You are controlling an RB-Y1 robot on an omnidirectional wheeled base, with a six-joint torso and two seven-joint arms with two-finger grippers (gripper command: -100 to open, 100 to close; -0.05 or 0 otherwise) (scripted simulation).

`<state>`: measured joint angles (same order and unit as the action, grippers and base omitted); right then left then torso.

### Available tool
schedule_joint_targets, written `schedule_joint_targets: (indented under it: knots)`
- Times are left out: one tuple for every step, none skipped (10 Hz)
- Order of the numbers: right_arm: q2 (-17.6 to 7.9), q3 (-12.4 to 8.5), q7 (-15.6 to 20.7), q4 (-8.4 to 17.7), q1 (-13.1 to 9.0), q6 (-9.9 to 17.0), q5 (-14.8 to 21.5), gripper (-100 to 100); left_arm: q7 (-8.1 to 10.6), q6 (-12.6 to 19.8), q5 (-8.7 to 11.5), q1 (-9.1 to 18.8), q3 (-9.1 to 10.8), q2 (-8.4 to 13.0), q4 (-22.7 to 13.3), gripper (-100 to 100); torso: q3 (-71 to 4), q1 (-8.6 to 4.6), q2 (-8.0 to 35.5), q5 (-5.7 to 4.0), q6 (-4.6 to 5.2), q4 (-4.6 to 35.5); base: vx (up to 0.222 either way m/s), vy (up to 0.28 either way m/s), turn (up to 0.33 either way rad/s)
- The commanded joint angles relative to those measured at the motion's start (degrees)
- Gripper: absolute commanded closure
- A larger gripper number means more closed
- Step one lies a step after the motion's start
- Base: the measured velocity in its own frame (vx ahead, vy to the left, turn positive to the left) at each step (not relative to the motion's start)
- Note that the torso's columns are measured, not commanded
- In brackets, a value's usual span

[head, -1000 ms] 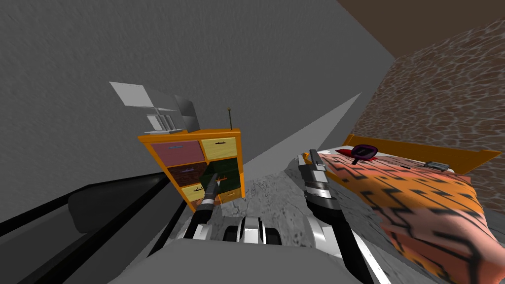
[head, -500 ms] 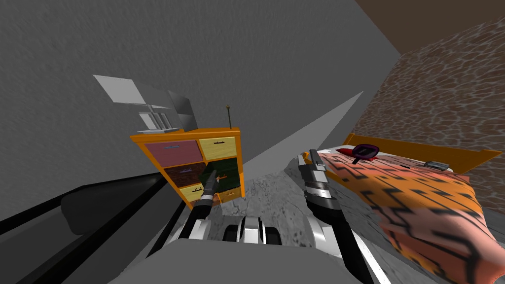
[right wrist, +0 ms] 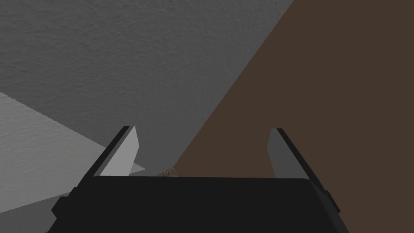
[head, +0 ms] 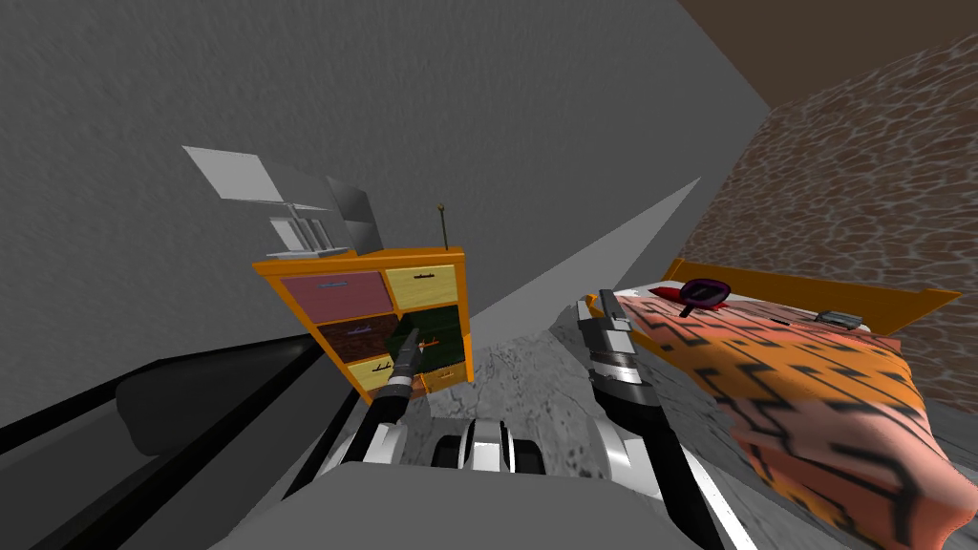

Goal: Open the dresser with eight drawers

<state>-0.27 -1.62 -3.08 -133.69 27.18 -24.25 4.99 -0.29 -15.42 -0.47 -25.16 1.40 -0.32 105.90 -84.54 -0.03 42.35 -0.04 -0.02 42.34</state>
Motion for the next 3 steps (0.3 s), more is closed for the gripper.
schedule_joint_targets:
  knots:
    - [0.00, 0.00, 0.00, 0.00, 0.00, 0.00, 0.00, 0, 0.00, 0.02, 0.00, -0.01, 0.00, 0.00, -0.03, 0, -0.01, 0.01, -0.02, 0.01, 0.00, -0.02, 0.000, 0.000, 0.000]
    - [0.00, 0.00, 0.00, 0.00, 0.00, 0.00, 0.00, 0, 0.00, 0.04, 0.00, -0.02, 0.00, 0.00, -0.04, 0, -0.01, 0.01, -0.03, 0.02, 0.01, -0.03, 0.000, 0.000, 0.000]
    - [0.00, 0.00, 0.00, 0.00, 0.00, 0.00, 0.00, 0, 0.00, 0.05, 0.00, -0.02, 0.00, 0.00, -0.05, 0, -0.02, 0.02, -0.04, 0.03, 0.01, -0.04, 0.000, 0.000, 0.000]
